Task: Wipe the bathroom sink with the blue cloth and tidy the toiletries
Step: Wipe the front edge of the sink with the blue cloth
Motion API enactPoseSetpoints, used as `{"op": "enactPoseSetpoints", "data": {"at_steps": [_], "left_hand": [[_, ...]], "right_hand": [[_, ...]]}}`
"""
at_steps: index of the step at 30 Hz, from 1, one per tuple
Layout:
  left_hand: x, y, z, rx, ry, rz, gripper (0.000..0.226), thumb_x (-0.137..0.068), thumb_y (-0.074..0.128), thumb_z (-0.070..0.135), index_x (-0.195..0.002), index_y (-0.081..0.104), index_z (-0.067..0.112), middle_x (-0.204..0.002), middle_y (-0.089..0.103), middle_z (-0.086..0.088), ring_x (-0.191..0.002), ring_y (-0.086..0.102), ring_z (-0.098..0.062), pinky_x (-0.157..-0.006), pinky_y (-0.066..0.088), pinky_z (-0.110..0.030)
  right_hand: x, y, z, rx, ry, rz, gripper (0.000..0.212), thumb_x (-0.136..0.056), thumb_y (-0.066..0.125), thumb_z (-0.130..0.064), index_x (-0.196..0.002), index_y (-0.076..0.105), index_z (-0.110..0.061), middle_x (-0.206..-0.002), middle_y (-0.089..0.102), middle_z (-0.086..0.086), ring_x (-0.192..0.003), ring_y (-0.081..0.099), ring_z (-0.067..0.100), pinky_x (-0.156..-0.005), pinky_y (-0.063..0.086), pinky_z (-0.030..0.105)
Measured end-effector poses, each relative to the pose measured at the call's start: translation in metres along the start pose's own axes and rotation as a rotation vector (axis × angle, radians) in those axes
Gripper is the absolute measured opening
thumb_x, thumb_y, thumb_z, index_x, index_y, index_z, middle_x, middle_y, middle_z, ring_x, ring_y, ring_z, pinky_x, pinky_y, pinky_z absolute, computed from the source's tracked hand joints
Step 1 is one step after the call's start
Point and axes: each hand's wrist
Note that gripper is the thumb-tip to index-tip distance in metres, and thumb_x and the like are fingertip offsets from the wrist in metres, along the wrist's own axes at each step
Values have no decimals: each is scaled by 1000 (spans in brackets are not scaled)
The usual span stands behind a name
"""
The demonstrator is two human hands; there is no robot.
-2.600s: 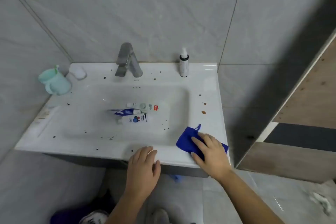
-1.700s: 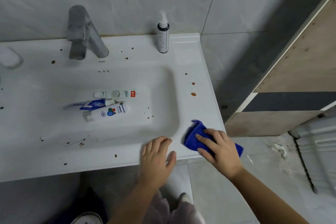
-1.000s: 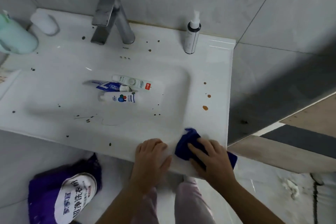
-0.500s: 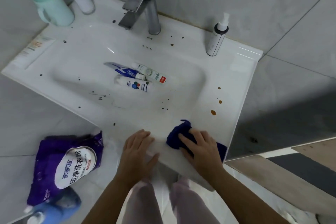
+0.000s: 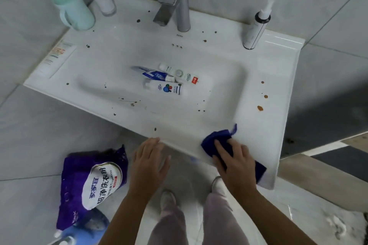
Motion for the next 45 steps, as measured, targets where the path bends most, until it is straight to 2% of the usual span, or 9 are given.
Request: {"op": "enactPoseSetpoints", "data": {"at_steps": [5,10,15,20,22,29,35,40,45], "left_hand": [[10,-10,-36,-51,65,15,35,-86,45,33,-112,50,10,-115,61,-16,-110,52,-28,-91,45,-43],[7,-9,-45,-11,127,10,34,-84,49,30,-106,60,7,-112,63,-15,-110,48,-23,-95,38,-34],[-4,-4,-31,68,221,-40,35,-83,50,30,-101,67,5,-111,63,-11,-107,48,-21,-89,37,-33],[-17,-1,-16,25,244,-80,38,-81,45,33,-104,65,11,-115,62,-7,-112,45,-18,-95,33,-31],[-24,3,-7,38,240,-92,37,-82,44,33,-105,65,12,-116,61,-6,-112,47,-19,-96,36,-34],[-34,30,37,89,299,-209,37,-83,44,33,-103,64,10,-112,62,-8,-111,42,-20,-97,27,-32],[-36,39,49,100,205,-174,35,-83,45,36,-96,66,10,-103,63,-5,-100,47,-19,-88,43,-41],[-69,49,79,216,163,-221,46,-82,44,40,-108,63,7,-110,62,-9,-103,52,-23,-89,42,-32],[-102,70,122,367,11,-295,44,-89,54,32,-123,54,5,-126,53,-10,-114,50,-24,-93,36,-25]], "right_hand": [[-52,41,-97,48,35,-67,42,-86,37,-36,-106,65,-13,-100,65,10,-80,61,27,-61,50,37],[-5,23,-57,110,200,49,44,-86,41,-37,-109,66,-9,-103,64,18,-83,59,36,-61,49,40],[21,10,-35,148,535,204,44,-85,43,-36,-110,66,-7,-105,60,24,-83,54,43,-61,45,44],[-17,41,-97,134,250,126,41,-83,43,-37,-106,67,-13,-101,65,12,-82,60,32,-59,48,37],[-6,31,-74,122,234,117,41,-85,42,-37,-108,67,-14,-102,64,12,-84,60,31,-60,49,37],[57,-21,30,141,609,259,42,-84,48,-33,-112,64,-7,-105,59,21,-81,51,39,-63,46,43],[42,-12,32,145,137,120,43,-84,44,-40,-110,67,-15,-106,63,12,-91,45,24,-66,50,38],[3,-27,83,84,291,124,38,-81,53,-34,-108,67,-11,-106,60,15,-86,52,33,-64,52,43],[24,-26,82,29,35,62,37,-83,52,-36,-110,65,-14,-107,59,10,-94,45,21,-71,51,38]]}}
Point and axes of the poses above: each hand's wrist, its own x-axis away from the middle knuckle, its own y-axis out of the palm, z = x × y
